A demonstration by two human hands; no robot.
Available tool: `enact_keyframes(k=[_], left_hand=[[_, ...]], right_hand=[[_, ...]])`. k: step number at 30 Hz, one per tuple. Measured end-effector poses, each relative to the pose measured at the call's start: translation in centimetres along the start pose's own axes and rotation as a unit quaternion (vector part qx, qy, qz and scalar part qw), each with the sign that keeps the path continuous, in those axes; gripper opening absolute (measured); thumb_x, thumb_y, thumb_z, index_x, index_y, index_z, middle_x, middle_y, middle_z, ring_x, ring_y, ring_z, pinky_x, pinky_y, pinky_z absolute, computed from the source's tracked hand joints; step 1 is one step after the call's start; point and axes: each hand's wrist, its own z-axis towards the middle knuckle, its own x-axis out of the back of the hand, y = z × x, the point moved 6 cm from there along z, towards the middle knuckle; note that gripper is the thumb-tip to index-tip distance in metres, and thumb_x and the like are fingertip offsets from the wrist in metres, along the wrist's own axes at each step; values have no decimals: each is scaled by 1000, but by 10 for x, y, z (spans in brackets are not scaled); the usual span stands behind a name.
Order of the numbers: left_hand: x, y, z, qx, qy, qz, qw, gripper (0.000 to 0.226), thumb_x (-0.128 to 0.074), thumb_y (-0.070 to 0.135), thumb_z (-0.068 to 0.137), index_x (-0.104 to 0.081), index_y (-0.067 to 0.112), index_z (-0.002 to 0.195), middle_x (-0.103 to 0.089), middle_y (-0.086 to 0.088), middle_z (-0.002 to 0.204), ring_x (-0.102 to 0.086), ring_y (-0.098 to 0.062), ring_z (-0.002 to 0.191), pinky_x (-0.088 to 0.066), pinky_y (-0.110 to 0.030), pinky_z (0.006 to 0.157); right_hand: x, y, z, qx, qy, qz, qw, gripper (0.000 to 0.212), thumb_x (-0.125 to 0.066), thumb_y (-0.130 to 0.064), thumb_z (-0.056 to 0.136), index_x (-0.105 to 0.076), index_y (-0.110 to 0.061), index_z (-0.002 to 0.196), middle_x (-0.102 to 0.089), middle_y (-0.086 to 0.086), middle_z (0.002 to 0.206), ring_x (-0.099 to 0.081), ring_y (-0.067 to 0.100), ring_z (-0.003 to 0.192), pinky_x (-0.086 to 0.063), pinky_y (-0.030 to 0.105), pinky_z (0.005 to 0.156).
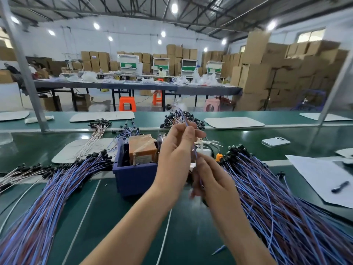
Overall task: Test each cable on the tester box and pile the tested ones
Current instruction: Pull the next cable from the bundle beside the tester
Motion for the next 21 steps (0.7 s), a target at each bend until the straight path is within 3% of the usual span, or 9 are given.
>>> enact_keyframes(k=[2, 4, 8, 12, 13, 15, 16, 18, 21], left_hand=[[-11, -6, 9, 31, 4, -48, 998, 13, -51, 16, 105, -63, 19, 107, -73, 7, 83, -64, -3, 77, -51, -25, 64], [-18, -18, 18, 84, 21, -53, 995, 14, -48, 17, 106, -63, 20, 106, -74, 8, 79, -64, -8, 79, -49, -30, 74], [-32, -55, 33, 208, 8, -26, 978, 15, -48, 21, 106, -62, 15, 106, -75, 6, 74, -60, -12, 72, -49, -28, 68], [-60, -92, 45, 206, -89, 204, 953, 24, -49, 24, 105, -63, 11, 92, -66, -2, 82, -57, -14, 64, -49, -29, 61], [-68, -100, 48, 170, -125, 319, 924, 30, -47, 30, 105, -62, 9, 89, -62, -4, 83, -57, -18, 65, -52, -32, 65], [-81, -113, 48, 100, -168, 536, 821, 42, -41, 41, 107, -57, 8, 86, -51, -4, 87, -58, -27, 72, -52, -38, 74], [-83, -118, 47, 82, -168, 586, 789, 46, -38, 45, 107, -54, 9, 85, -52, -3, 89, -60, -29, 75, -50, -38, 75], [-85, -127, 44, 64, -168, 593, 785, 52, -31, 48, 107, -52, 9, 80, -60, -6, 82, -64, -31, 76, -49, -38, 72], [-74, -134, 36, 49, -185, 548, 814, 56, -31, 47, 108, -61, 5, 83, -62, -9, 72, -59, -30, 67, -50, -36, 66]], right_hand=[[28, -11, -5, 6, 22, -86, 996, 26, -51, -28, 103, -74, -39, 101, -57, -4, 60, -43, 9, 47, -36, 14, 46], [61, -24, -9, 20, 49, -232, 971, 23, -53, -37, 101, -72, -49, 98, -68, 5, 72, -51, 22, 56, -34, 17, 48], [130, -37, -23, -8, 94, -478, 873, 16, -51, -49, 96, -67, -53, 92, -64, -16, 65, -59, 10, 62, -42, 23, 50], [181, -28, -38, -66, 128, -606, 783, 13, -51, -49, 98, -62, -52, 93, -64, -20, 69, -56, 0, 63, -47, 28, 58], [189, -21, -41, -92, 124, -631, 760, 13, -48, -48, 99, -60, -52, 96, -64, -19, 81, -57, 2, 71, -49, 30, 64], [197, -8, -45, -141, 102, -703, 689, 22, -41, -50, 102, -57, -50, 117, -60, -16, 106, -59, 10, 97, -48, 31, 83], [200, -4, -46, -161, 95, -729, 658, 32, -39, -52, 102, -53, -48, 130, -57, -14, 118, -57, 12, 109, -45, 31, 91], [201, -2, -48, -147, 128, -717, 669, 41, -42, -50, 100, -54, -39, 137, -56, -8, 126, -55, 17, 117, -43, 36, 96], [177, -6, -51, -45, 163, -650, 741, 37, -47, -43, 94, -66, -32, 124, -64, -6, 115, -55, 16, 103, -43, 39, 90]])
